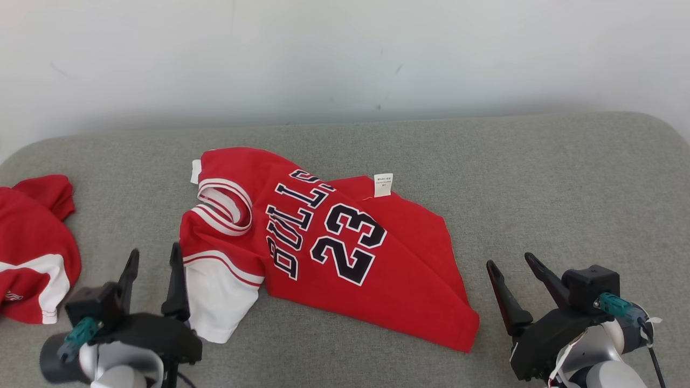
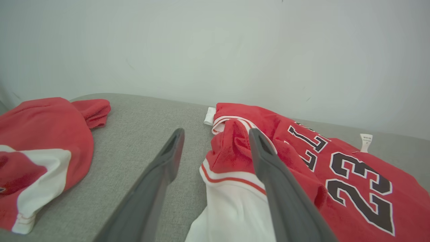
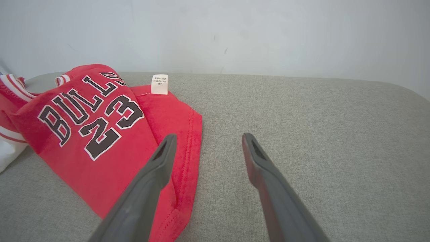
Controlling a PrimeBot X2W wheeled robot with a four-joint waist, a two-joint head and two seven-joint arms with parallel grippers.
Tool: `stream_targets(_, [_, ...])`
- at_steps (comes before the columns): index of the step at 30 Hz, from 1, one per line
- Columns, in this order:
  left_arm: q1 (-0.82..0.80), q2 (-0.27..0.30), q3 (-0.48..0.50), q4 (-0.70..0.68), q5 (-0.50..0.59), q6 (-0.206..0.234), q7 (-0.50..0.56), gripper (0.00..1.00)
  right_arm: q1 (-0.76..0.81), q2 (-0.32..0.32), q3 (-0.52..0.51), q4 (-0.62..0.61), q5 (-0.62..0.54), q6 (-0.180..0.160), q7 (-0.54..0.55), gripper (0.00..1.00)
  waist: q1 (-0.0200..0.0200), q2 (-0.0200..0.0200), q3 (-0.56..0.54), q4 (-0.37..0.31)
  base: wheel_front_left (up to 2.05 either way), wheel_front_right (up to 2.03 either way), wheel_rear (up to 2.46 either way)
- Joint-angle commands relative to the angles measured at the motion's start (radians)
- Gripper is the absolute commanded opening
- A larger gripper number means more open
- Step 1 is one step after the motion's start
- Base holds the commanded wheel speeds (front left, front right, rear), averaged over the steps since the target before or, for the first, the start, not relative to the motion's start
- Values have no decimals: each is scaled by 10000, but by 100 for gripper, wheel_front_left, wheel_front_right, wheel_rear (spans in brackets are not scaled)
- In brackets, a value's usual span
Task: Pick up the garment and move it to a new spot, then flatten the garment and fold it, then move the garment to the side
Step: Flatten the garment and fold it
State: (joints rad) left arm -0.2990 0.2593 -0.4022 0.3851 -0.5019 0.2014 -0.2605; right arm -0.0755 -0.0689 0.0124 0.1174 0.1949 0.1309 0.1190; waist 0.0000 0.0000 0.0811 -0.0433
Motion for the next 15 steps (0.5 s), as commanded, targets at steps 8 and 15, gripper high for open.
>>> stream_targets(8, [868, -223, 409, 732, -146, -467, -53, 100, 191, -59, -77, -81, 48, -3, 38, 100, 0, 0, -57, -38, 0, 0, 0])
stream_targets(15, [392, -291, 395, 2377, -550, -1032, 81, 100, 59, -32, 16, -155, 101, -3, 87, 100, 0, 0, 67, -173, 0, 0, 0])
